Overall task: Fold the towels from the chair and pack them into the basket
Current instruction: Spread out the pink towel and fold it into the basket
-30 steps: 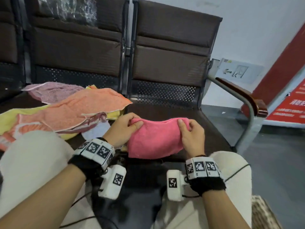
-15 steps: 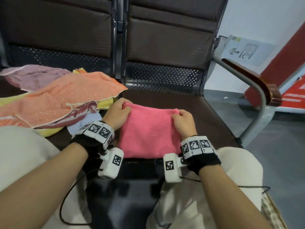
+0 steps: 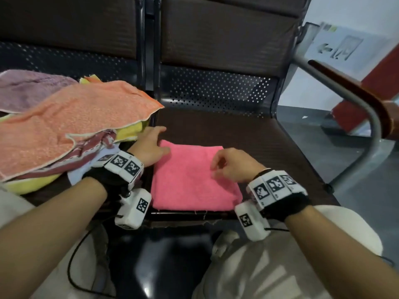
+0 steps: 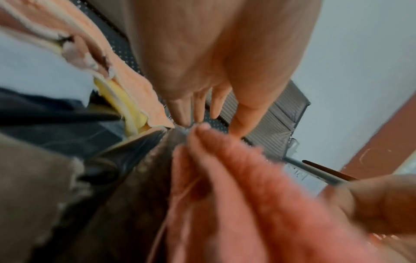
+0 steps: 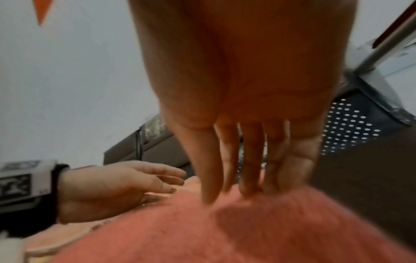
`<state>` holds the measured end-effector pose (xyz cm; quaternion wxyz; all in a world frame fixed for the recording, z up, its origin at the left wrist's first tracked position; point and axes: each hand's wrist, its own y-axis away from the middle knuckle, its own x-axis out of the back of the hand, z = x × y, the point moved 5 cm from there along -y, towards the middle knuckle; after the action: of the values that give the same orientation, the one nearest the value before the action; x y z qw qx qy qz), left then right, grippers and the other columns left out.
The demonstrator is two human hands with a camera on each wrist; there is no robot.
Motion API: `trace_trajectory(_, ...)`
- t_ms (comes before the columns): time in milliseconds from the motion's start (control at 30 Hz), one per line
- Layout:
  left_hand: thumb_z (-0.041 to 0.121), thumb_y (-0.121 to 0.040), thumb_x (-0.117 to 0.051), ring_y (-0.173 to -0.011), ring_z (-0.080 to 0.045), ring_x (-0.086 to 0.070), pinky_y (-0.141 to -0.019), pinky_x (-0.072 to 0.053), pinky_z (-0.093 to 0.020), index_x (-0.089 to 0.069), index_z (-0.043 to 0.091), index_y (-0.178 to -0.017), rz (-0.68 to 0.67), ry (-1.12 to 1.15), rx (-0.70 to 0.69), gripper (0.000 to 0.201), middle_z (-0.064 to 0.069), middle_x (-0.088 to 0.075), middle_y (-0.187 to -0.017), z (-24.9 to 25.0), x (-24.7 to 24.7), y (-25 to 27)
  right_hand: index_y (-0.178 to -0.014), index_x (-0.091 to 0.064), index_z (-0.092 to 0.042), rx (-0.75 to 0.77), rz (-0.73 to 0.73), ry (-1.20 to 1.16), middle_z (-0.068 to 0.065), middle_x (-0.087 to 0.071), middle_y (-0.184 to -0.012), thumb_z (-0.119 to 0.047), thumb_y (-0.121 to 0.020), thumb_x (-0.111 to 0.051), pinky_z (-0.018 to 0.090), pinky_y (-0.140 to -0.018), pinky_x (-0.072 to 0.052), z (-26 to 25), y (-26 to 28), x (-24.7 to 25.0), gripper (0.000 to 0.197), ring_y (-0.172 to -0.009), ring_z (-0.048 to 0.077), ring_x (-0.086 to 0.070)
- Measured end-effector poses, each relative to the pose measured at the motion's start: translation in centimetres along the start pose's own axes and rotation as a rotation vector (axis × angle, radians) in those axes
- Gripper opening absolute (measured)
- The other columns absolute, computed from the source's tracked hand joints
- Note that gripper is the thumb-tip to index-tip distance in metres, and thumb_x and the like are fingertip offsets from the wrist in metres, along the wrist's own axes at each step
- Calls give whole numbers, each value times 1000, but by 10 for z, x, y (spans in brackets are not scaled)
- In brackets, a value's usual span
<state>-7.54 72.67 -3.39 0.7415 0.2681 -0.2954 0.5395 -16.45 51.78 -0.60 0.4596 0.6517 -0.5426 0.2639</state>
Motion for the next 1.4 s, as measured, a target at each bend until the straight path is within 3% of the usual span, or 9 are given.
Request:
trace_trajectory(100,16,-81,-66,-123,-21,-38,-103,-30,-26,-51,19,-126,38,-22,-167,47,-5,-41,-129,19,15,23,-106,-62,-28,66,-267,189,-10,-59,-102,-40,-68,-82,28,-87,-47,-5,23,-8,46,-97,12,-57)
trace_trajectory(233,29,-84,-67,-103,-14,-57,-97,-46,-34,-64,20,-109,-353,-28,-266,26,1,-60,-110,37,-11,66,-129,-42,-21,184,-253,445,3,-41,-125,-38,-65,-84,41,-100,-41,-11,39,-28,78,-117,21,-38)
trace_trajectory(400,45,-73,-74,-128,-12,-23,-115,-21,-33,-42,26,-137,-473,-387,-324,73,2,-31,-133,27,-34,92,-123,-50,-22,221,-106,462,3,-50,-121,-24,-78,-65,38,-95,-45,-18,43,-27,47,-116,25,-49)
trace_trajectory(533,34,-76,-71,-125,-15,-29,-110,-22,-25,-44,20,-137,-364,-411,-368,68,1,-36,-130,26,-29,96,-104,-62,-21,184,-3,362,10,-63,-108,-17,-85,-51,34,-86,-46,-16,44,-11,23,-103,30,-59)
trace_trajectory(633,22,-82,-58,-100,-16,-50,-88,-38,-27,-58,29,-92,-286,-414,-429,12,10,-50,-97,34,-17,99,-90,-59,-22,196,5,256,6,-61,-92,-14,-87,-48,30,-78,-44,-11,47,-3,14,-96,29,-60)
trace_trajectory(733,15,-81,-51,-67,-21,-53,-61,-39,-30,-43,23,-65,-198,-338,-395,20,7,-48,-65,39,-2,94,-97,-60,-19,230,-2,239,-1,-57,-87,-20,-86,-57,24,-73,-38,-10,52,-1,11,-92,23,-60)
trace_trajectory(867,8,-81,-52,-74,-20,-58,-63,-42,-25,-60,10,-85,-208,-170,-325,9,-3,-63,-78,37,9,81,-117,-56,-16,237,-73,298,1,-59,-104,-34,-73,-78,25,-81,-40,-5,50,-10,52,-99,19,-55)
trace_trajectory(1100,10,-87,-56,-81,-7,-58,-62,-45,-15,-56,20,-105,-344,-128,-241,20,7,-60,-92,28,19,53,-104,-56,-26,141,2,-12,-7,-60,-94,-30,-80,-73,21,-66,-42,3,12,16,29,-85,9,-57)
trace_trajectory(1400,18,-94,-52,-98,-21,-55,-78,-37,-24,-58,9,-113,-353,-383,-251,22,-6,-55,-103,6,10,14,-98,-65,-22,112,186,-222,1,-68,-94,-34,-77,-77,33,-80,-51,18,-48,12,28,-90,19,-63)
